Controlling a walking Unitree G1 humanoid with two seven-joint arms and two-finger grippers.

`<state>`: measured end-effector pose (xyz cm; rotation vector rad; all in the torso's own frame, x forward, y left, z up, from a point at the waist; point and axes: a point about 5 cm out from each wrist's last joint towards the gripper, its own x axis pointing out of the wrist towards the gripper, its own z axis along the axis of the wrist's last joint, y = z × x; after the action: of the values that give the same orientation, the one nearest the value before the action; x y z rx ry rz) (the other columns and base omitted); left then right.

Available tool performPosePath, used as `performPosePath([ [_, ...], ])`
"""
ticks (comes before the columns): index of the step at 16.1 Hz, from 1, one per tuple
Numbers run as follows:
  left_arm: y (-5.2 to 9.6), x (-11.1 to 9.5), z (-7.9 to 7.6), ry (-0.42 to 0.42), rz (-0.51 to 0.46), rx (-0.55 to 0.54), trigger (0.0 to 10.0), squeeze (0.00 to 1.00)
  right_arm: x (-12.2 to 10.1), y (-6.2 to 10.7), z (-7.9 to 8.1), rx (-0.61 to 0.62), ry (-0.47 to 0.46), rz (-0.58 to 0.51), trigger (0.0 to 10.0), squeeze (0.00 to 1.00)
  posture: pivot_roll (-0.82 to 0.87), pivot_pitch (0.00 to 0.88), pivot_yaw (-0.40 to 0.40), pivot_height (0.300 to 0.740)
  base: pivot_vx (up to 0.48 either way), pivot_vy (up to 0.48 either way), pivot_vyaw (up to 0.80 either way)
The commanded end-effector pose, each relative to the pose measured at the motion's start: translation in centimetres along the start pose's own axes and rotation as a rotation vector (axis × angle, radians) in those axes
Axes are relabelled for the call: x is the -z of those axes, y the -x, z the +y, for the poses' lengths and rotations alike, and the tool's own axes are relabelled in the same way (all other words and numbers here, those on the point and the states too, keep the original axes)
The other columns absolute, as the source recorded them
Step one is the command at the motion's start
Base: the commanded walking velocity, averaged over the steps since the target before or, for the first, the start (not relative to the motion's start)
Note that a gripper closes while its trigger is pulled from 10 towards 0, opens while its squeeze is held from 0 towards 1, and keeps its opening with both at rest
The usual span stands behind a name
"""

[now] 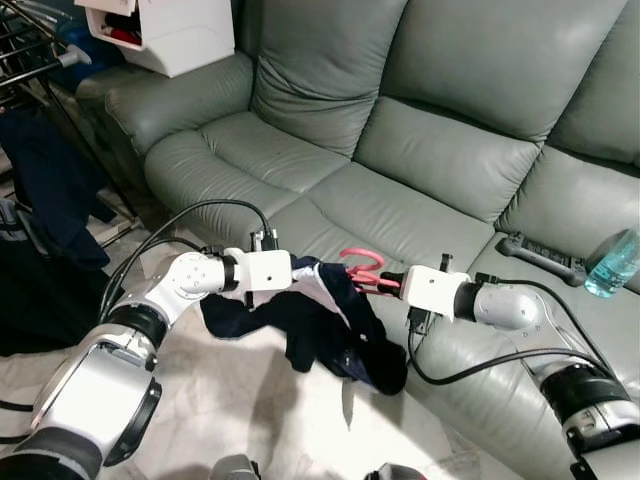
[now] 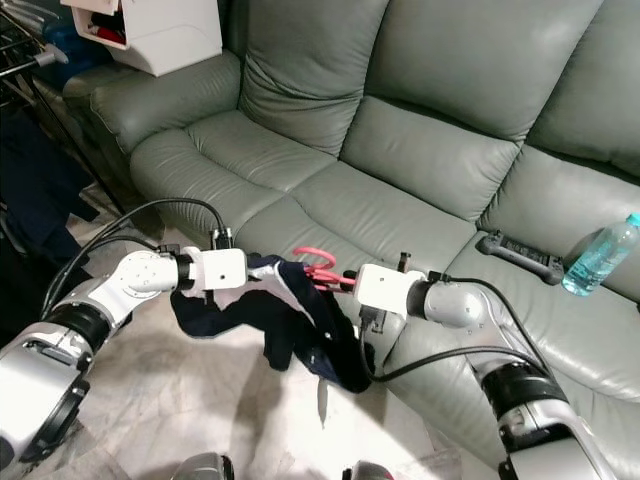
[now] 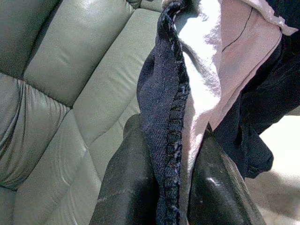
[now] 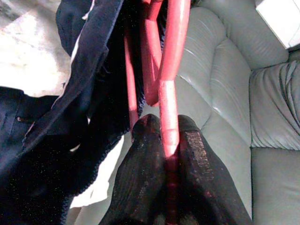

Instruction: Hang hanger

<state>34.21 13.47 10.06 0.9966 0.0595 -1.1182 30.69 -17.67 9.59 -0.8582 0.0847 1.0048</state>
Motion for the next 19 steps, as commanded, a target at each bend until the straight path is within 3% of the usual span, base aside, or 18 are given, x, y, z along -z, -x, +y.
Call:
performPosePath([
  [1,-0.2,-0.1,-0.1,-0.012,0.012,0.036,0.0,0.00,-1.2,-0.3,-1.1,0.036,0.044,-0.054,10.0,0.00,-0.11,0.000,0.030,0.740,0.000,0.000,0.00],
  [5,-0.3,0.2,-0.7,0.009,0.018,0.054,0.0,0.00,-1.3,-0.6,-1.5,0.043,0.057,-0.054,10.0,0.00,-0.11,0.012,0.024,0.740,0.000,0.000,0.00],
  [6,-0.3,0.2,-0.7,0.014,0.019,0.048,0.0,0.00,-1.2,-0.6,-1.5,0.036,0.046,-0.048,10.0,0.73,-0.11,0.021,0.022,0.740,0.000,0.000,0.00],
  [7,-0.3,0.2,-0.5,0.027,0.017,0.033,0.0,0.00,-1.2,-0.6,-1.6,0.017,0.005,-0.057,10.0,1.00,-0.11,0.016,0.022,0.740,0.000,0.000,0.00],
  [11,0.3,1.1,-0.4,0.102,0.040,-0.022,0.0,0.00,-1.0,0.1,-2.0,-0.040,-0.071,-0.059,10.0,1.00,-0.11,0.016,0.023,0.740,0.000,0.000,0.00],
  [12,0.4,1.3,-0.5,0.132,0.046,-0.037,0.0,0.00,-1.1,0.5,-2.7,-0.040,-0.110,-0.073,10.0,1.00,-0.11,0.012,0.024,0.740,0.000,0.000,0.00],
  [14,0.8,2.2,-0.8,0.217,0.074,-0.072,0.0,0.00,-2.8,1.3,-6.3,0.099,-0.237,-0.195,10.0,1.00,-0.11,0.007,0.029,0.740,0.000,0.000,0.00],
  [15,1.2,3.2,-1.1,0.297,0.117,-0.135,0.0,0.00,-4.4,1.9,-9.2,0.235,-0.351,-0.326,10.0,1.00,-0.12,0.003,0.038,0.740,0.000,0.000,0.00],
  [16,1.4,3.6,-1.2,0.355,0.115,-0.180,0.0,0.00,-5.3,2.1,-10.0,0.272,-0.399,-0.392,10.0,1.00,-0.13,0.003,0.037,0.740,0.000,0.000,0.00],
  [19,1.2,3.6,-1.7,0.401,0.095,-0.218,0.0,0.00,-5.7,1.9,-9.3,0.294,-0.425,-0.418,10.0,1.00,-0.12,0.004,0.028,0.740,0.000,0.000,0.00],
])
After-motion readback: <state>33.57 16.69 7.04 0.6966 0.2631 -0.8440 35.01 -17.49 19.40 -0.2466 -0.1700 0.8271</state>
